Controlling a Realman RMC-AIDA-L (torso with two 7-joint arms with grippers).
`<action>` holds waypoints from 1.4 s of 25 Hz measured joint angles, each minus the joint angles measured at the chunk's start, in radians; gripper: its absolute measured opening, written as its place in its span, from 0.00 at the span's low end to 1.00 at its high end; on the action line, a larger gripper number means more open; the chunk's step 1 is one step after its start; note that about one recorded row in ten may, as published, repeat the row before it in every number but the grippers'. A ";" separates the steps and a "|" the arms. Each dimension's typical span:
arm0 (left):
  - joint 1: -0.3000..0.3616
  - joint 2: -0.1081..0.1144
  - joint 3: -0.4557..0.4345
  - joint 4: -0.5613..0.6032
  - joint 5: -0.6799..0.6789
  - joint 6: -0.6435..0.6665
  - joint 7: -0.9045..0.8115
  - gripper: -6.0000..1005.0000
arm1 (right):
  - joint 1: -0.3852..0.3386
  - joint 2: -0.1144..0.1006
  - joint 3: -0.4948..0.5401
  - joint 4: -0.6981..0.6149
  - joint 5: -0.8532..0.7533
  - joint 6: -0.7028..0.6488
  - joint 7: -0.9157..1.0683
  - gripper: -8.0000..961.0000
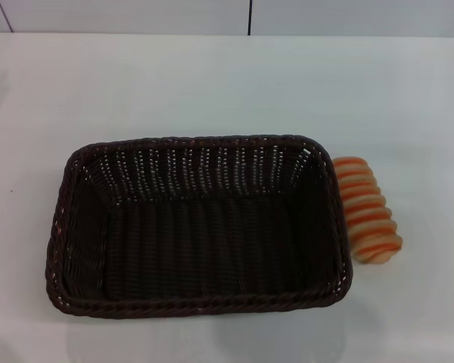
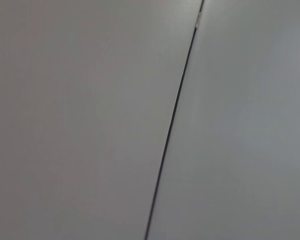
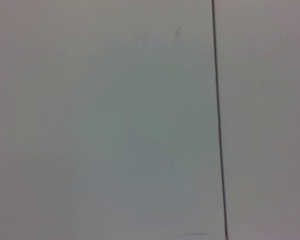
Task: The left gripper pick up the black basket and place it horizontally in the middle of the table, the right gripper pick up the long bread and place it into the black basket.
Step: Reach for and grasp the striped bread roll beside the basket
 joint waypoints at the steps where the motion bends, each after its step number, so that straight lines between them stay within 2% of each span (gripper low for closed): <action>1: 0.006 0.000 -0.005 0.009 0.000 -0.009 0.026 0.81 | 0.000 0.000 0.001 0.006 0.000 0.012 0.000 0.84; 6: 0.041 -0.003 -0.016 0.034 0.012 -0.034 0.187 0.81 | -0.005 0.000 0.008 0.048 0.000 0.093 0.000 0.84; 8: 0.056 0.000 -0.024 0.042 0.014 -0.024 0.277 0.81 | -0.004 0.000 0.015 0.082 0.000 0.171 0.000 0.84; 11: 0.059 0.001 -0.031 0.043 0.015 -0.016 0.292 0.81 | 0.000 -0.001 0.023 0.106 0.000 0.234 0.000 0.84; 16: 0.066 0.003 -0.058 0.048 0.015 -0.001 0.308 0.81 | 0.023 -0.002 0.057 0.197 0.000 0.472 0.020 0.84; 18: 0.066 0.003 -0.059 0.045 0.015 -0.002 0.307 0.81 | 0.047 -0.003 0.079 0.240 0.001 0.616 0.034 0.84; 19: 0.065 0.003 -0.060 0.041 0.015 -0.003 0.307 0.81 | 0.047 -0.003 0.079 0.240 0.001 0.616 0.034 0.84; 22: 0.053 0.003 -0.065 0.039 0.015 -0.004 0.307 0.81 | 0.079 -0.003 0.099 0.267 0.002 0.738 0.035 0.84; 23: 0.053 0.003 -0.065 0.039 0.015 -0.004 0.307 0.81 | 0.108 -0.003 0.115 0.274 0.003 0.816 0.035 0.84; 24: 0.053 0.003 -0.065 0.039 0.015 -0.004 0.307 0.81 | 0.108 -0.003 0.115 0.274 0.003 0.816 0.035 0.84; 28: 0.039 0.004 -0.067 0.034 0.015 -0.004 0.306 0.81 | 0.191 -0.005 0.150 0.275 0.010 1.002 0.036 0.84; 35: 0.025 0.006 -0.071 0.032 0.014 -0.005 0.307 0.81 | 0.248 -0.005 0.176 0.261 0.012 1.132 0.036 0.84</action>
